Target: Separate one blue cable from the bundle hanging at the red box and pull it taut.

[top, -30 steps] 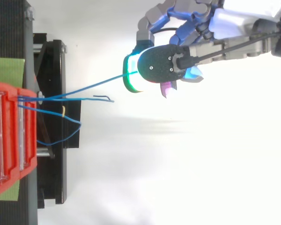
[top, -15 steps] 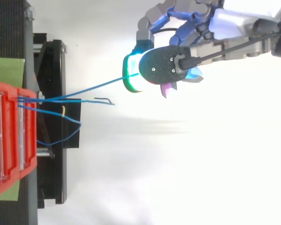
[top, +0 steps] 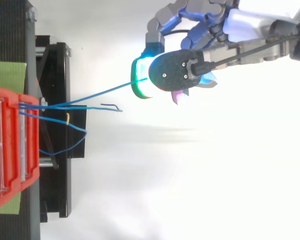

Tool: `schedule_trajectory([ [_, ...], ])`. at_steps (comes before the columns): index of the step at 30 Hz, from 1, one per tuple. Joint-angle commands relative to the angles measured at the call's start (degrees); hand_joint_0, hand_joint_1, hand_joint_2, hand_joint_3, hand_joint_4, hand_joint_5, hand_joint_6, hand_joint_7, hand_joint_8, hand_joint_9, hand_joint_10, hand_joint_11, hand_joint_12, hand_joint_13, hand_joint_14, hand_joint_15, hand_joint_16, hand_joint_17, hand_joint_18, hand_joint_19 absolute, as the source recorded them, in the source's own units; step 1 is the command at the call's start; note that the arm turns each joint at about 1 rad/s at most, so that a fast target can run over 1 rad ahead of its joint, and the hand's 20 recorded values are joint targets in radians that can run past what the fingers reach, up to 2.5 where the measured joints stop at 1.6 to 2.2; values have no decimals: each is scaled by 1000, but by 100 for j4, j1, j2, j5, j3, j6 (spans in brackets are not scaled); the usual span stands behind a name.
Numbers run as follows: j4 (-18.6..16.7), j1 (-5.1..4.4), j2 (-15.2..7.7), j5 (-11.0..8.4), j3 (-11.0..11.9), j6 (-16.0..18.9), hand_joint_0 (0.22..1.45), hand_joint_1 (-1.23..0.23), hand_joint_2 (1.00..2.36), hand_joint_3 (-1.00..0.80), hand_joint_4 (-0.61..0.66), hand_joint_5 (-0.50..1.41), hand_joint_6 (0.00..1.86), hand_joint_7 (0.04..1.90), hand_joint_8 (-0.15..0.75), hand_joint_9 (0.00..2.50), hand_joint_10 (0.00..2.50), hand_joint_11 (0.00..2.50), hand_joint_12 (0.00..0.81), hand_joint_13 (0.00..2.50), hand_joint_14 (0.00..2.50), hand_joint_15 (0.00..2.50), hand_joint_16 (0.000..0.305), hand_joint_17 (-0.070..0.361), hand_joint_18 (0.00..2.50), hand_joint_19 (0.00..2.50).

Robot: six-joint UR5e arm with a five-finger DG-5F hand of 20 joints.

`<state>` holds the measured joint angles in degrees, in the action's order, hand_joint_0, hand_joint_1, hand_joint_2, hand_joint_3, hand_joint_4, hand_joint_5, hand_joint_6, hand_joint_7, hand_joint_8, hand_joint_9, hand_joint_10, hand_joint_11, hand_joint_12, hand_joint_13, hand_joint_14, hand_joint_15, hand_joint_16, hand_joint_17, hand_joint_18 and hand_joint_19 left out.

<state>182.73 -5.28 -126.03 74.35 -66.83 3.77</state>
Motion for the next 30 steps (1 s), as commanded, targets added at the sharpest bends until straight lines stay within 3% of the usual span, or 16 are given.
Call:
schedule_trajectory([
  [1,0,-8,-1,1,3,-8,535,-565,1000,-500,71,-237,909,920,256,900,944,1399,342,966,22,858,43,97,653,544],
  [12,0,1,-1,-8,3,27,513,-590,1000,-500,91,-238,911,900,266,891,991,1350,348,970,22,855,45,101,659,538],
  [18,9,1,8,1,3,36,647,-621,1000,-494,-3,-231,914,954,234,919,893,1425,323,964,24,849,41,91,645,545],
  [30,0,1,-1,-8,-6,27,667,-672,1019,-306,-173,-216,928,1043,226,938,866,1434,320,968,25,853,39,88,644,545],
])
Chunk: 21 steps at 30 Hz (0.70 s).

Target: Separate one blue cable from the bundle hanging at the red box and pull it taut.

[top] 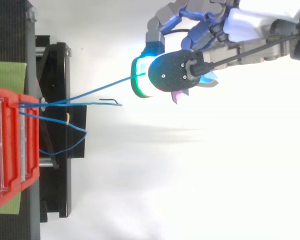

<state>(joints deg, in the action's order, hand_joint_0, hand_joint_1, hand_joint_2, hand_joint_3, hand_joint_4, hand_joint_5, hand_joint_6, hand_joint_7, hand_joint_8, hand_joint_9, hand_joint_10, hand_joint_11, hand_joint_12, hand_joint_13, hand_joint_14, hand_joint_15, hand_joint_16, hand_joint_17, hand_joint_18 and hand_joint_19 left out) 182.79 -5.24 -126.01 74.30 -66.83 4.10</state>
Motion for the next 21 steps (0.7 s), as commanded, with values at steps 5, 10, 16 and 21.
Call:
schedule_trajectory([
  [5,-7,-3,-2,6,-6,-50,671,-680,1020,-292,-188,-213,927,1061,227,952,834,1451,318,967,24,847,39,87,642,554],
  [10,-25,-3,-2,14,-6,-50,672,-682,1020,-290,-186,-212,926,1071,225,958,809,1470,320,962,23,844,39,87,640,555],
  [16,-25,-12,-2,14,-6,-50,674,-683,1020,-290,-177,-210,927,1067,222,960,792,1479,322,951,25,842,38,87,639,555],
  [21,-25,-12,-2,14,-6,-50,674,-683,1020,-289,-161,-210,928,1050,220,973,767,1497,319,950,24,841,38,86,630,563],
])
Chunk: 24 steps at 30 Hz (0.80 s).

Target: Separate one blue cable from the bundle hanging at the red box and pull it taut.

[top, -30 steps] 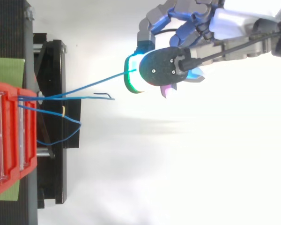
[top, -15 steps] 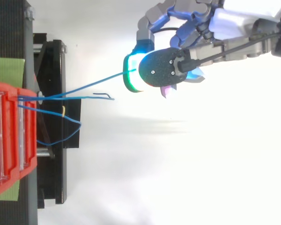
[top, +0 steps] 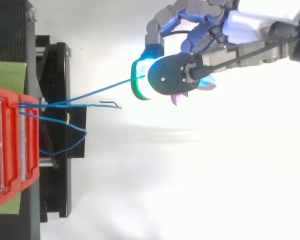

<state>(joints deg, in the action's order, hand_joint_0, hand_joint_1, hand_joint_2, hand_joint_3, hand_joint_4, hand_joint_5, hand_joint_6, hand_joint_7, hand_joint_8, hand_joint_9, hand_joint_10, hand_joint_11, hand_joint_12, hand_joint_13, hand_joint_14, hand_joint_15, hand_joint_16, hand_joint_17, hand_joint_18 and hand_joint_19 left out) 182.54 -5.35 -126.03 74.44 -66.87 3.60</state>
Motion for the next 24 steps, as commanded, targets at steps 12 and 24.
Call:
schedule_trajectory([
  [12,1,-1,0,0,-1,0,676,-689,1019,-289,-158,-206,922,1081,216,987,703,1514,311,938,24,811,38,86,630,555],
  [24,1,-1,0,0,-1,0,676,-691,1019,-288,-153,-205,920,1086,217,997,661,1542,323,966,23,836,39,87,638,547],
])
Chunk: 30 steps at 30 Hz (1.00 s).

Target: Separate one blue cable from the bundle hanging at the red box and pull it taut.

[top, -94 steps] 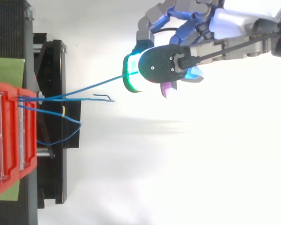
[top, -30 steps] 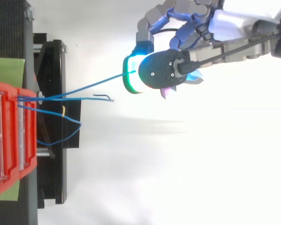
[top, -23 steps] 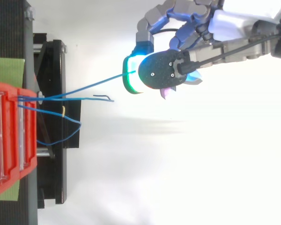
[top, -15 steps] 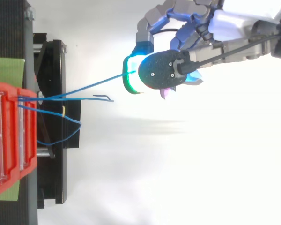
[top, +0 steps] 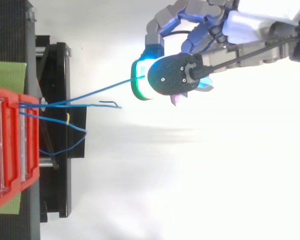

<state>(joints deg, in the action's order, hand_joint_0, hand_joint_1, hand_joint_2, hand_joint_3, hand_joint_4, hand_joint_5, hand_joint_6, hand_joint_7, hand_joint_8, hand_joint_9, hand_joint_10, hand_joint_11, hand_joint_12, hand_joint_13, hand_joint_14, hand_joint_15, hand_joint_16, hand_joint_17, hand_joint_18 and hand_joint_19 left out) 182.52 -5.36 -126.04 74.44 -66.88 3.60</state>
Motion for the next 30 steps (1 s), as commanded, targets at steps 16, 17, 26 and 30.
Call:
schedule_trajectory([
  [16,-6,0,0,0,0,0,676,-697,1021,-271,-160,-202,921,1086,219,1000,644,1551,324,965,26,836,39,87,639,556],
  [17,-6,0,0,0,0,0,676,-699,1021,-268,-160,-202,921,1086,219,1001,641,1553,323,966,25,832,39,87,639,556],
  [26,2,0,0,0,0,0,683,-703,1022,-264,-159,-201,922,1106,224,1022,617,1564,323,965,25,828,39,87,638,557],
  [30,-6,0,0,0,0,0,685,-705,1022,-263,-167,-201,923,1104,224,1026,608,1562,322,964,26,833,39,87,638,547],
])
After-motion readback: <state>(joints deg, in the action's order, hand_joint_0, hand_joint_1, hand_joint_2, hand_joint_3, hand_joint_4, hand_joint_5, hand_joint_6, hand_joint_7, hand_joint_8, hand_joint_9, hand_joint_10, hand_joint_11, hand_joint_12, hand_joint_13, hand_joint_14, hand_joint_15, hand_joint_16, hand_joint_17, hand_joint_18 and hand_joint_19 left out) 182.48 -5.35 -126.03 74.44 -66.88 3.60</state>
